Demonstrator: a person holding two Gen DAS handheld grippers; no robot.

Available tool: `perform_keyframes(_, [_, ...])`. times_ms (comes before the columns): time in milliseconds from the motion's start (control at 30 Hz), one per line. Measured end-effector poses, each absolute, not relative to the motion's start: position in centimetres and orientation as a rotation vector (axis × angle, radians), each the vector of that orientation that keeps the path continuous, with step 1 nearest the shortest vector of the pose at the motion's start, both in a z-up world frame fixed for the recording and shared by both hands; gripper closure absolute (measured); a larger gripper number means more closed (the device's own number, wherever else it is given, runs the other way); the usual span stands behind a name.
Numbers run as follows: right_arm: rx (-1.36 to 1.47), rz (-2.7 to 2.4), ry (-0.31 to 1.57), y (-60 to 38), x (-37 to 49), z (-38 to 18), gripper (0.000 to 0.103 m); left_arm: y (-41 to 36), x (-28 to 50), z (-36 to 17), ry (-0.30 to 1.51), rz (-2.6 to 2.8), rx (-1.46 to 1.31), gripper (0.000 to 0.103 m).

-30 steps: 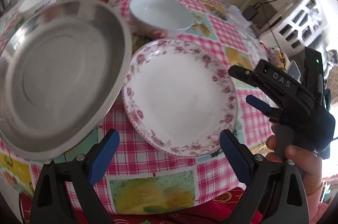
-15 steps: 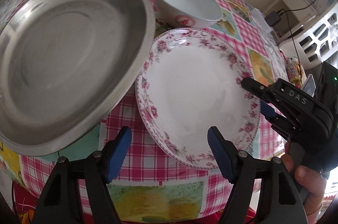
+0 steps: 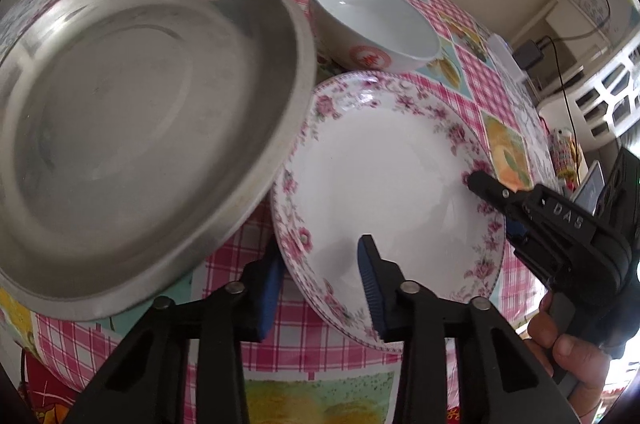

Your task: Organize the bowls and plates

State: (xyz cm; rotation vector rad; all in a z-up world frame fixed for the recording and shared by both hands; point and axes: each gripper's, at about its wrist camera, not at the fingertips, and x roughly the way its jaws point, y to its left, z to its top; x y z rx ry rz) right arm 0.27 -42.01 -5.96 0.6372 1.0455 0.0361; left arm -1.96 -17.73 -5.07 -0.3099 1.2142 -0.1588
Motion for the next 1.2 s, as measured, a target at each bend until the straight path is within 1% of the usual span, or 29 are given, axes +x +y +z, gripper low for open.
perform_keyframes(100, [0.64,0.034,1.035,-42.2,0.5,-6.2,0.081,-17.6,-1.7,-5.2,1.203,-0.152,-0.312,0.07])
perform_keyframes(467, [0.613,0.048,1.013,-41.7,0.8,-6.3,0.083,-18.9,-1.4,-5.3,1.166,-0.148,-0.213,0.07])
perform_keyframes(900, [0.602,0.026,1.017,-42.3,0.5,-6.0,0.084,-19.4,-1.4,-5.2,1.173,-0.196,-0.214,0.07])
perform_keyframes(1200, [0.673,-0.018,1.004,-45.0,-0.8,-6.0,0.084,-20.9,-1.6,-4.5,1.156,-0.302,-0.215,0.07])
